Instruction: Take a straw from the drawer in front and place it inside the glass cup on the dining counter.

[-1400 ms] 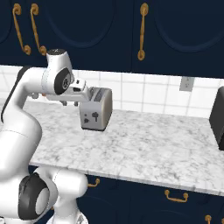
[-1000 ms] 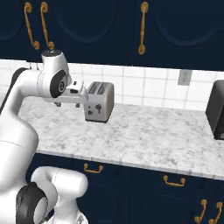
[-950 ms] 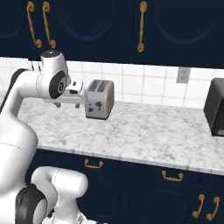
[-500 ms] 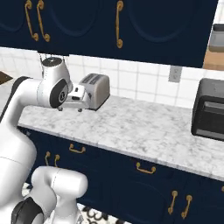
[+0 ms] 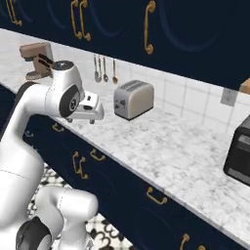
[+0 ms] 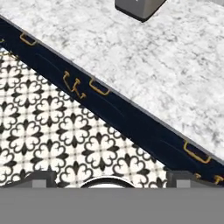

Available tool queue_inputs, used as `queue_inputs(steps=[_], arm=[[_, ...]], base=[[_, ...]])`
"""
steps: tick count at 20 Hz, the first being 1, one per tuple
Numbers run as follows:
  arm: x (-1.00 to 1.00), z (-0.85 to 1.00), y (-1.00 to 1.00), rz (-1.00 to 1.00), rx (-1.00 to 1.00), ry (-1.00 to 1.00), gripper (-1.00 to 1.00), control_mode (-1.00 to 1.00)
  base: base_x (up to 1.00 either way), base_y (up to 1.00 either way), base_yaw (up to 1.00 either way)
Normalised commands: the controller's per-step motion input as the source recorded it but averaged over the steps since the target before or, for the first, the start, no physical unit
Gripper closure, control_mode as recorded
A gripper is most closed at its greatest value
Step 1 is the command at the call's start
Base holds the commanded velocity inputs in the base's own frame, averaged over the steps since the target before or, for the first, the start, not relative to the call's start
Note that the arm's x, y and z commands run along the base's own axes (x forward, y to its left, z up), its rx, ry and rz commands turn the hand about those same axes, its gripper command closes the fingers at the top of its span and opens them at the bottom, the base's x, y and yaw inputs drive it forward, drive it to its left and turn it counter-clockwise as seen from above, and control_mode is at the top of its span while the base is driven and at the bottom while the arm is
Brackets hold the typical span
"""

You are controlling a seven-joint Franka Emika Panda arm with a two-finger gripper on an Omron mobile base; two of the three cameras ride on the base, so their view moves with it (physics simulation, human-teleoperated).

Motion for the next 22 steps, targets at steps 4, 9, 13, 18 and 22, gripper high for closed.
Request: queue_inputs(steps=[4,9,13,18,22], arm=[[0.0,0.0,0.0,0.0,0.0,0.0,-1.0,1.0],[0.0,0.0,0.0,0.0,0.0,0.0,-1.0,1.0],[0.0,0.0,0.0,0.0,0.0,0.0,-1.0,1.0],[0.03,0.0,-0.13,0.15,0.0,0.0,-1.0,-1.0],[0.02,-0.06,0.14,0.26,-0.13,-0.01,-1.0,-1.0]], base=[[0.0,-0.91,0.58],[0.0,-0.77,0.45],[0.04,-0.6,0.42],[0.06,-0.35,0.25],[0.0,0.0,0.0]])
